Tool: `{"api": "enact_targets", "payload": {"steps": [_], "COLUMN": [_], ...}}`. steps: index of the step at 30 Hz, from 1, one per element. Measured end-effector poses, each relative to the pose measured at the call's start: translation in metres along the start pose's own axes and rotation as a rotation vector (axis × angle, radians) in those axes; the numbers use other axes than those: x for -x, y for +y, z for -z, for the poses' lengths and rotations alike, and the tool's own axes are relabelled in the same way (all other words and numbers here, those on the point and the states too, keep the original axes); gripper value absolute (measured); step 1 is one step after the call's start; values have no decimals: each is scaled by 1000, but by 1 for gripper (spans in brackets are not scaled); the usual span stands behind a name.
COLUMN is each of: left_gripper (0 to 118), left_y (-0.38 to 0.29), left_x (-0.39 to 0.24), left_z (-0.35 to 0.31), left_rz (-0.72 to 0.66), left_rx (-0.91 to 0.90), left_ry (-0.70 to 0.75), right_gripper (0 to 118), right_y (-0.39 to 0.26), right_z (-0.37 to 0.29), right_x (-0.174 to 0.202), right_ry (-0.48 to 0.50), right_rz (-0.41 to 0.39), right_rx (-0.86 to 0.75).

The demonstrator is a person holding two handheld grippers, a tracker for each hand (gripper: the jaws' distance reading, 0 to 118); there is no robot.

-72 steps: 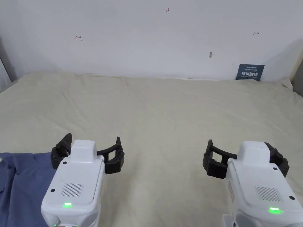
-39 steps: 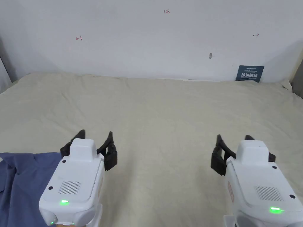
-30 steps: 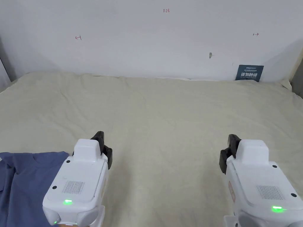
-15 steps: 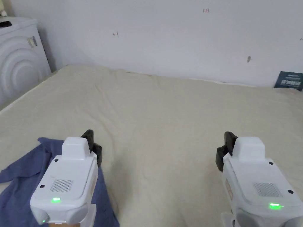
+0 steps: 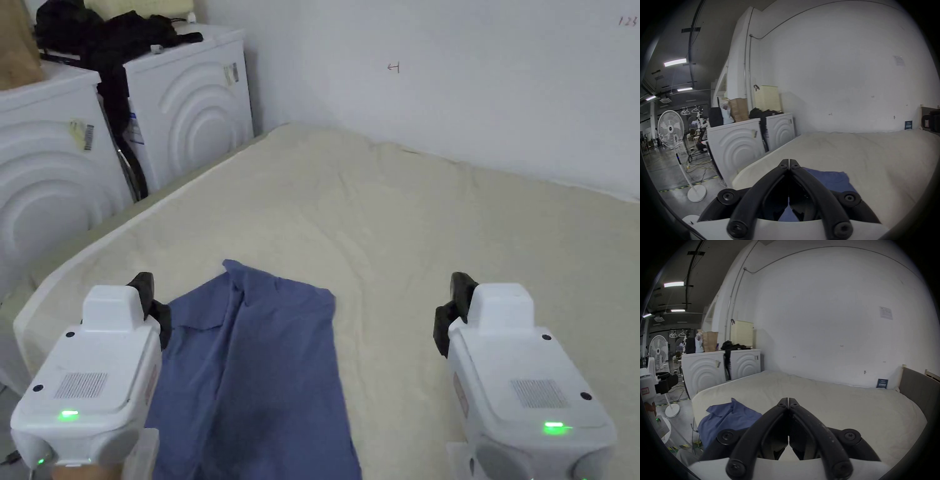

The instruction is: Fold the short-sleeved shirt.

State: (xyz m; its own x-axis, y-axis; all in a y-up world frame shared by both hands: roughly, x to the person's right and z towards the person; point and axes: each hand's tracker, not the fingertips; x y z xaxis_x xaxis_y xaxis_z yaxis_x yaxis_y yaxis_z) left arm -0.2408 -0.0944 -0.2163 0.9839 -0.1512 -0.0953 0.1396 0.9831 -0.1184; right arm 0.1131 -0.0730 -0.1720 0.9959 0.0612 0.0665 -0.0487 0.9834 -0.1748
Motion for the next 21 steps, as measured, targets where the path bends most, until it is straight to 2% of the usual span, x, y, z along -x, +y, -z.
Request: {"api": "enact_targets", "payload": {"steps": [5,10,18,21], "left_gripper": [0,0,0,2], "left_y": [-6,-10,-17,-27], "left_x": [23,25,-3,-19], "left_z": [1,11,63,97], "left_rz": [-13,-31,-108,-164], "left_rx": [26,73,216,348], "left_ry": [32,8,-126,-192], "right_gripper": [1,1,1,1], "right_y": [2,3,-2,-6], "right_z": [5,7,10,14], "right_x": [19,20,-3,-16], "right_ry": [47,51,-8,-41], "right_rz": [-16,-28,-35,-35], "right_rx": [1,1,23,39]}}
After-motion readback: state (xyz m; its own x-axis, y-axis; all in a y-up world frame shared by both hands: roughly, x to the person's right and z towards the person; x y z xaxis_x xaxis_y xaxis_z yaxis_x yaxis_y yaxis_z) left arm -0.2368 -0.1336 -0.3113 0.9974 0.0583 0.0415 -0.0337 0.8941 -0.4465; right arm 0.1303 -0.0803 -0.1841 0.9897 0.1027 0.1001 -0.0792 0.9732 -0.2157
